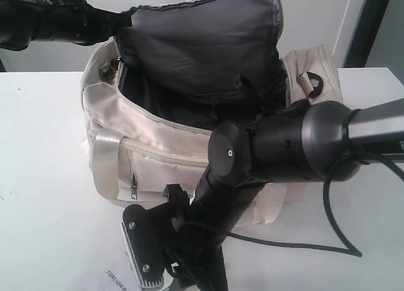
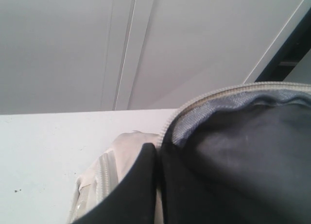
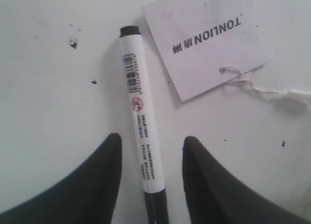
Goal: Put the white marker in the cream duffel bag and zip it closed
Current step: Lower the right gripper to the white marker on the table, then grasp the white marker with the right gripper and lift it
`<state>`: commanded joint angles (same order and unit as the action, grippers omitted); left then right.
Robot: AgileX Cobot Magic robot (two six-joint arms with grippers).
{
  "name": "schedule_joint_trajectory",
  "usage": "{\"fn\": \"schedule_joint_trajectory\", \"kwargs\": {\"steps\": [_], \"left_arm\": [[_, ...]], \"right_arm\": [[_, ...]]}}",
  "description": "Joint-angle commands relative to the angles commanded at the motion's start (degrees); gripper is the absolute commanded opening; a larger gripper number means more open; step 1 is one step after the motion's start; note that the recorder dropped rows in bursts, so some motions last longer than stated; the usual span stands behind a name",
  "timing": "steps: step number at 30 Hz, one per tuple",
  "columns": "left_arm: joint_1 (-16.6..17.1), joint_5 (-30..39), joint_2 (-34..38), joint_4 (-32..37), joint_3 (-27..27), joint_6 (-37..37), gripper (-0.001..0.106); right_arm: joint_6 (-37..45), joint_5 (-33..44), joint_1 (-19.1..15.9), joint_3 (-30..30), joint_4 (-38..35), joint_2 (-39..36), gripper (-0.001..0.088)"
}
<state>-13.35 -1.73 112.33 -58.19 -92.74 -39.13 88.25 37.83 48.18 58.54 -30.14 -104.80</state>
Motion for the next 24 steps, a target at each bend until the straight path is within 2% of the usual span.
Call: {"fn": "schedule_joint_trajectory", "kwargs": {"steps": [4, 16, 19, 24], "left_arm": [[0.00, 0.00, 0.00, 0.00, 0.00, 0.00, 0.000], [0.00, 0.00, 0.00, 0.00, 0.00, 0.00, 0.000], [0.00, 0.00, 0.00, 0.00, 0.00, 0.00, 0.000], [0.00, 0.00, 0.00, 0.00, 0.00, 0.00, 0.000]], "right_arm": [[0.00, -2.16, 0.89, 0.00, 0.00, -0.71, 0.0392], [-0.09, -2.29, 0.97, 0.00, 0.22, -3.55, 0.0384], [-0.09, -2.29, 0.97, 0.00, 0.22, -3.55, 0.0298], [-0.09, -1.94, 0.97, 0.00, 0.22, -3.55, 0.0056]]}}
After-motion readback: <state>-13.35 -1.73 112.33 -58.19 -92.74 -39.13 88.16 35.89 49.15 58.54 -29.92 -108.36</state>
